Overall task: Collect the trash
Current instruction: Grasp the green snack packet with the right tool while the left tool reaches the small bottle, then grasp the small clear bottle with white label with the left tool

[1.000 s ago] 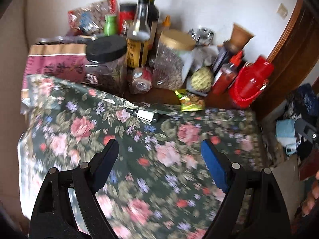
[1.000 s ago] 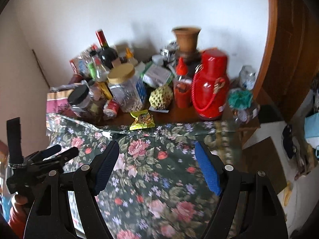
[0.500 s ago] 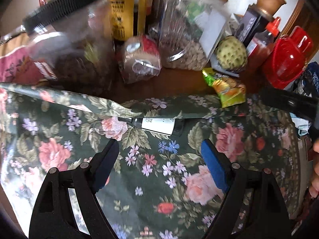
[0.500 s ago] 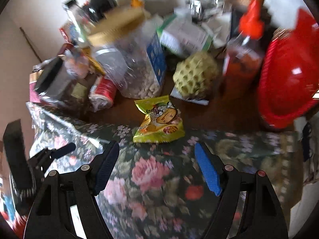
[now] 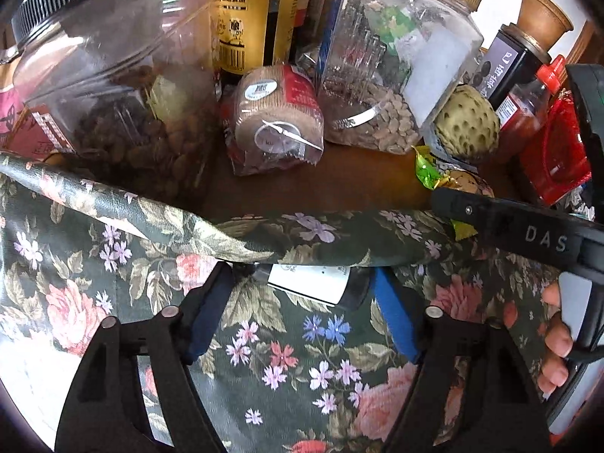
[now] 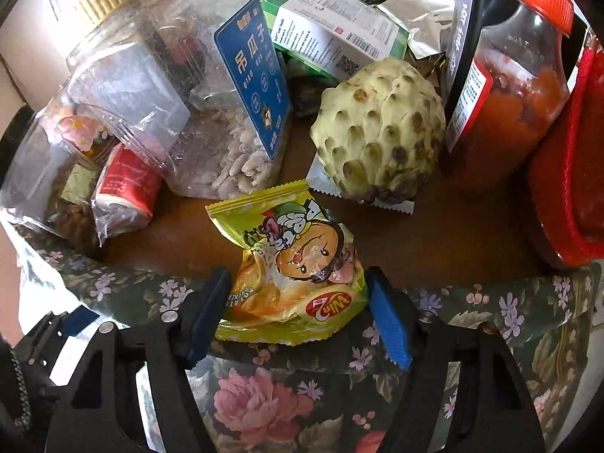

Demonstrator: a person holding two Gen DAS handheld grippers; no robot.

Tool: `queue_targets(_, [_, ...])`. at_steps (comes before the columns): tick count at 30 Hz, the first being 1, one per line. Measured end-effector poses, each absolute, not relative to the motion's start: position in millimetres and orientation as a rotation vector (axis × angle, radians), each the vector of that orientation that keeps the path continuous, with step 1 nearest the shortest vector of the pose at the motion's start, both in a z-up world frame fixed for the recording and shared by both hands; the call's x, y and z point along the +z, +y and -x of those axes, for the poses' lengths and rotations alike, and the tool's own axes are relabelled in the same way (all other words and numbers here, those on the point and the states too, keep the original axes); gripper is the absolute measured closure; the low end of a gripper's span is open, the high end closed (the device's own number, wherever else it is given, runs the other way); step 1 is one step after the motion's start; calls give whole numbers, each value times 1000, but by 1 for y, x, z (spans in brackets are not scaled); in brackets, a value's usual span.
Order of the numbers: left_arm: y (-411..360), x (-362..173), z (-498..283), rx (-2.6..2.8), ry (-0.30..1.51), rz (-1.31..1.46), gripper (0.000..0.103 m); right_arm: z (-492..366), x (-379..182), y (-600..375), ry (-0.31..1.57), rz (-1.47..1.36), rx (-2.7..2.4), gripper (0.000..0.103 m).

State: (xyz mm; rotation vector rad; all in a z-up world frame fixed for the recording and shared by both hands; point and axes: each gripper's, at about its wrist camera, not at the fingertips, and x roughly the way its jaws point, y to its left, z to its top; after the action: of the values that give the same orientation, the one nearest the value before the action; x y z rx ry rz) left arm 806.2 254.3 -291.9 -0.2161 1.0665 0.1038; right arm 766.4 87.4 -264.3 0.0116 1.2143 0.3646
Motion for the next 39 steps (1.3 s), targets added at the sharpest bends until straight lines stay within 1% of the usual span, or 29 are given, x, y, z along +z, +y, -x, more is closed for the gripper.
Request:
queue_targets(1, [253,-293,-807,103,1062,214,34,-765,-264,87,1209,-13,365,41])
queue_targets(3, [251,-293,-807,88,1055,205,37,-761,-263,87,1204,-12,377,64])
queue_targets(4, [250,-293,-805,80,1054,196,41,-759,-263,89,1208,5,375,67])
queue_targets(5, [249,-293,-803,72,1055,186,41,-757,-264,90,1210,30,375,72])
queue_targets(6, [248,-293,-801,62,1058,178,41,-754,-262,92,1209,46,388,84])
queue_targets(7, [247,-292,-798,56,1062,170,42,-751,-260,92,1210,45,394,93])
queue_targets(9, [245,-291,-792,58,1062,153,43,-742,-255,90,1211,30,412,94])
queue_targets(10, [244,-291,-789,53,1066,153,57,-739,-252,88,1206,24,415,94])
queue_targets(11, [245,-291,-784,45,1080,168,62,-732,-248,85,1198,21,416,94])
queue_targets(12, [246,-290,-781,43,1087,185,65,-726,-243,82,1188,17,420,94])
queue_targets(13, [248,-290,-776,41,1092,204,72,-722,-239,79,1182,12,426,94])
queue_targets(14, [249,-289,-773,40,1098,214,90,-716,-233,76,1174,3,435,94])
queue_targets(15, [249,-290,-769,41,1112,223,93,-711,-228,71,1168,-3,441,94])
queue_targets(16, [249,-289,-765,45,1120,231,98,-705,-222,67,1158,-11,450,94])
queue_targets(17, [248,-289,-761,46,1120,234,100,-702,-217,66,1154,-14,454,94])
queue_targets(22, [244,-275,-740,50,1104,246,100,-669,-192,41,1129,-24,481,94])
queue_targets(23, [244,-271,-735,53,1104,254,98,-668,-188,37,1125,-23,482,94])
queue_targets(24, [246,-268,-731,63,1107,260,94,-661,-184,32,1116,-19,478,94])
queue_targets(25, [247,-266,-730,74,1112,274,79,-654,-180,26,1106,-13,473,94])
queue_targets(26, [247,-263,-730,85,1113,294,58,-667,-178,24,1103,-10,469,94])
queue_targets(28, [250,-260,-731,109,1099,331,41,-661,-173,16,1088,-5,459,94])
queue_targets(34, [256,-269,-769,200,1107,417,41,-661,-170,0,1074,-43,411,94])
queue_targets(39, [253,-281,-794,335,1085,334,41,-649,-164,-18,1067,-68,351,94])
